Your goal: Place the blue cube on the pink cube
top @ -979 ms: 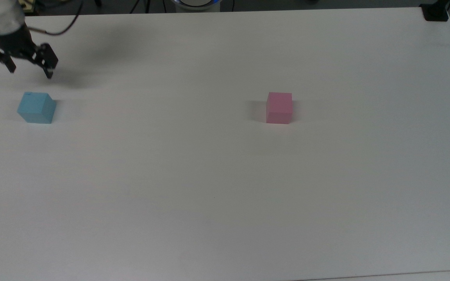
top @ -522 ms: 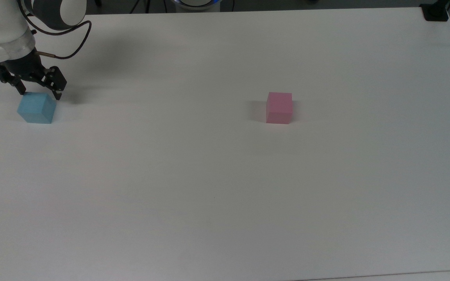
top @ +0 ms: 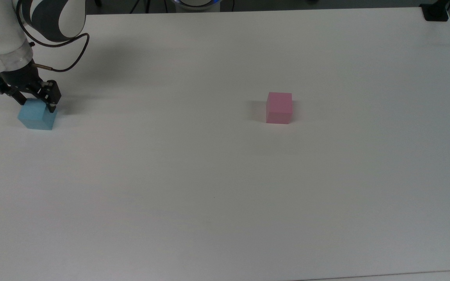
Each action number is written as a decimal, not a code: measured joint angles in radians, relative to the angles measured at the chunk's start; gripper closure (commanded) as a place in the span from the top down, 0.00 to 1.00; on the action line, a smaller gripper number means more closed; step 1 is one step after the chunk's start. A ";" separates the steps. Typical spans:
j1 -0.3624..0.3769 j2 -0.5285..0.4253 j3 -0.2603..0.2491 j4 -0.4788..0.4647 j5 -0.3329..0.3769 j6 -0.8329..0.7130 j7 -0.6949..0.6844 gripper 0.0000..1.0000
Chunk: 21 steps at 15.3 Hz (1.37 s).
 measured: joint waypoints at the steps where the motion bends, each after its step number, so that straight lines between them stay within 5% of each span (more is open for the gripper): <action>1: 0.000 0.005 0.002 0.002 0.000 0.011 0.002 0.53; 3: 0.001 0.007 0.011 0.004 0.001 0.015 0.011 0.46; 8: 0.001 0.007 0.015 0.006 0.001 0.016 0.012 0.48; 10: 0.001 0.007 0.015 0.007 0.001 0.016 0.012 0.89; 12: 0.000 0.007 0.015 0.008 0.001 0.016 0.013 1.00; 21: -0.005 0.005 0.014 0.022 -0.004 0.018 0.014 1.00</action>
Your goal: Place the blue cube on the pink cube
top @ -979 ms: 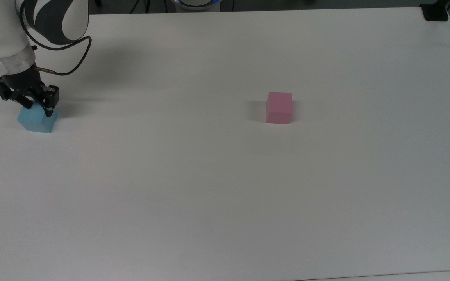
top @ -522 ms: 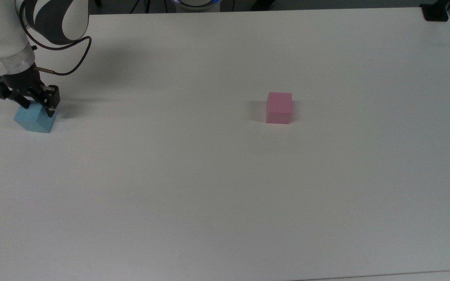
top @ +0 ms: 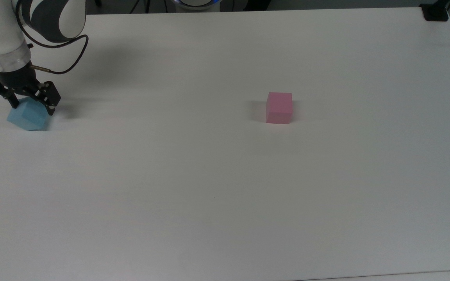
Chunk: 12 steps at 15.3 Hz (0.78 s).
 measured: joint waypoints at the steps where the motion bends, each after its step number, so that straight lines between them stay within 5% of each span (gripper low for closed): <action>1: -0.001 0.000 -0.001 0.000 0.000 0.000 0.000 1.00; 12: -0.023 0.011 -0.008 -0.002 -0.042 0.044 0.000 0.98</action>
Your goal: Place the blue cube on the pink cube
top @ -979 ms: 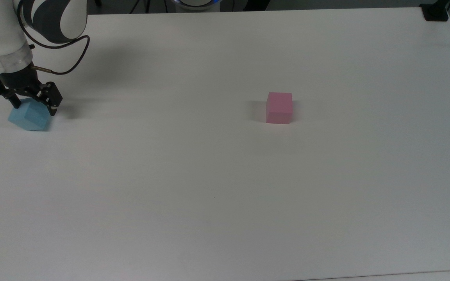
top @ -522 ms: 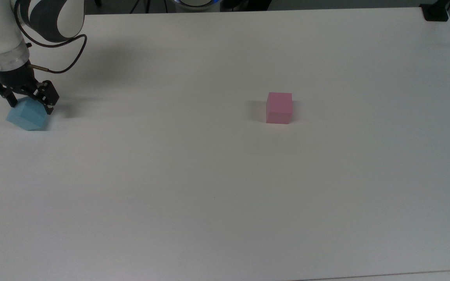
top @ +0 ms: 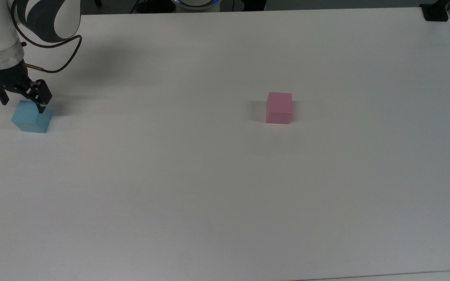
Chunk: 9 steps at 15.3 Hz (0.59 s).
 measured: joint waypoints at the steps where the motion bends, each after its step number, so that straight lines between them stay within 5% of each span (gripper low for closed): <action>1: -0.001 0.004 0.000 -0.001 0.000 0.005 0.000 0.86; 2: -0.002 0.011 0.000 -0.001 0.000 0.008 0.000 0.74; 4: -0.002 0.018 0.000 -0.002 0.000 0.009 0.000 0.65; 9: -0.002 0.010 0.000 0.007 0.000 0.009 0.000 0.63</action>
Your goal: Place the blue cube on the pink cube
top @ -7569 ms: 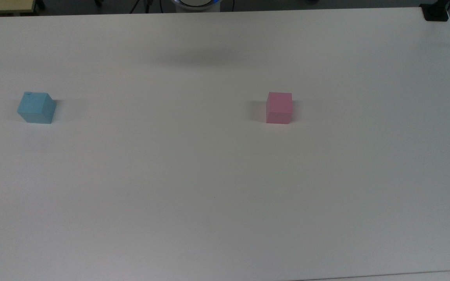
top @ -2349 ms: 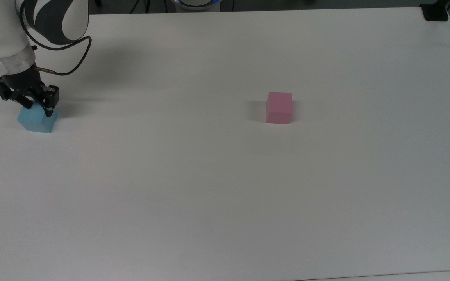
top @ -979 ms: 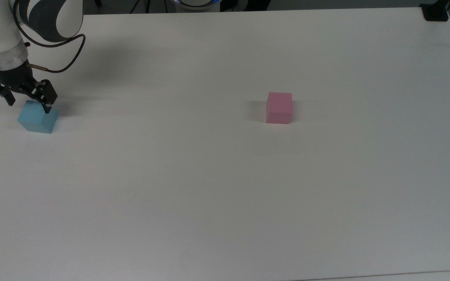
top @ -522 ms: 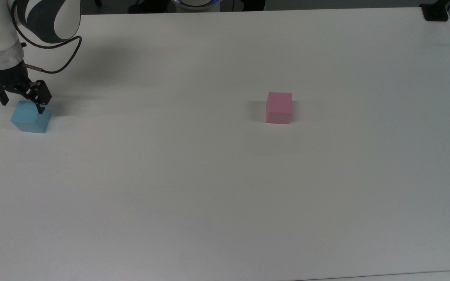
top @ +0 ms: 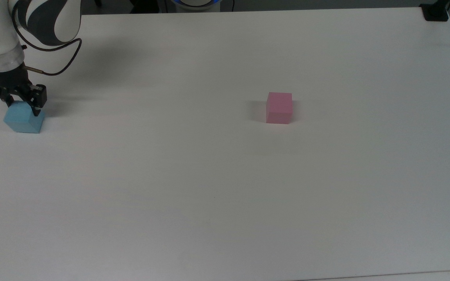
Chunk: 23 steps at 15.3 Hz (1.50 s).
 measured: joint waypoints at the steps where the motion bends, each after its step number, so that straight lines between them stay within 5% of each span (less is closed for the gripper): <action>1: 0.000 -0.009 0.000 0.002 0.000 -0.003 0.000 0.63; 11: 0.080 -0.292 0.015 0.016 0.009 -0.427 0.060 0.63; 17: 0.269 -0.447 0.015 0.011 0.010 -0.620 0.221 0.63; 23: 0.476 -0.448 0.016 0.002 0.010 -0.621 0.374 0.63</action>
